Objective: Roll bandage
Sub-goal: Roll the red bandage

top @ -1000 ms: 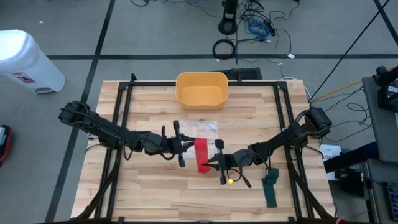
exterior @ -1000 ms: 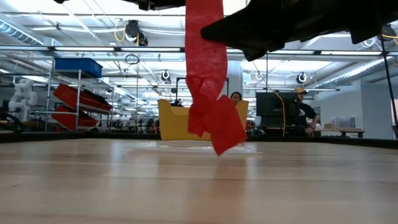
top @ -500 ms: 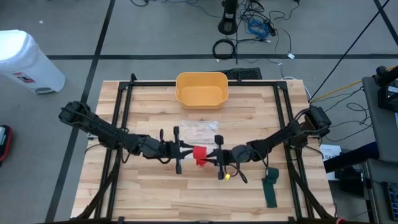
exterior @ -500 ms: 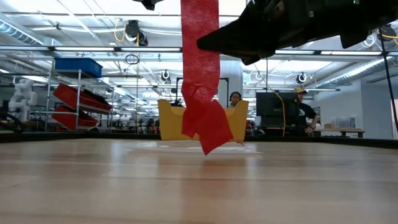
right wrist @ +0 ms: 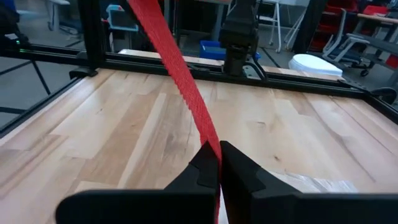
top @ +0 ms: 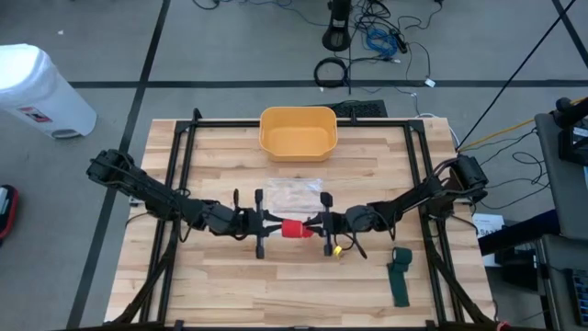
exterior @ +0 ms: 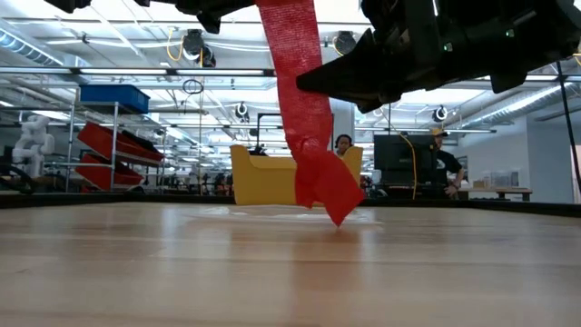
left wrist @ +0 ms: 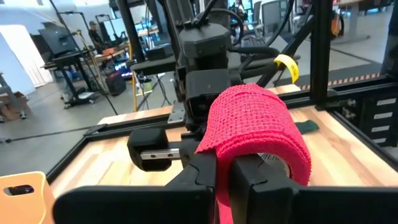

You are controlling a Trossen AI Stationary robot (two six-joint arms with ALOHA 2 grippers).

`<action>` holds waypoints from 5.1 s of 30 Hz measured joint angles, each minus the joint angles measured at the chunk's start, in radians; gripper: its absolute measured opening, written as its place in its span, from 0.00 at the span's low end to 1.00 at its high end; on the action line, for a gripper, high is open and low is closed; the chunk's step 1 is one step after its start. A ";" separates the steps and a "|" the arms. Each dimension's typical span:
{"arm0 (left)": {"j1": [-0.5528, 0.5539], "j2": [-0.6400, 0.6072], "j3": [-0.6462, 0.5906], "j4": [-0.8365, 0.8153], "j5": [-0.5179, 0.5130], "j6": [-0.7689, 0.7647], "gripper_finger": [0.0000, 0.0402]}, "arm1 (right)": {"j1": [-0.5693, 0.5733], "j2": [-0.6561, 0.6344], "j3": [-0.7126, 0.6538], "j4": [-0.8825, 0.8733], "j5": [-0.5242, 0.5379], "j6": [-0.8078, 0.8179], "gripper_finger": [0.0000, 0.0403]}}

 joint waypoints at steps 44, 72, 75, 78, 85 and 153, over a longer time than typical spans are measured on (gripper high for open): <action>0.000 0.028 -0.002 -0.114 0.087 -0.090 0.03 | -0.151 0.048 0.000 0.058 -0.070 -0.064 0.00; 0.030 0.028 -0.024 -0.243 0.075 -0.227 0.03 | -0.115 0.035 0.000 0.232 0.141 -0.319 0.00; 0.037 0.028 -0.027 -0.242 0.076 -0.250 0.03 | -0.101 0.006 0.000 0.234 0.147 -0.350 0.00; 0.046 0.028 -0.027 -0.241 0.078 -0.268 0.03 | -0.087 -0.010 0.000 0.228 0.148 -0.392 0.00; 0.065 0.028 -0.027 -0.241 0.081 -0.285 0.03 | -0.052 -0.045 0.000 0.237 0.145 -0.494 0.00; 0.112 0.028 -0.013 -0.060 -0.154 0.749 0.03 | 0.159 -0.215 0.084 -0.066 0.303 -0.402 0.49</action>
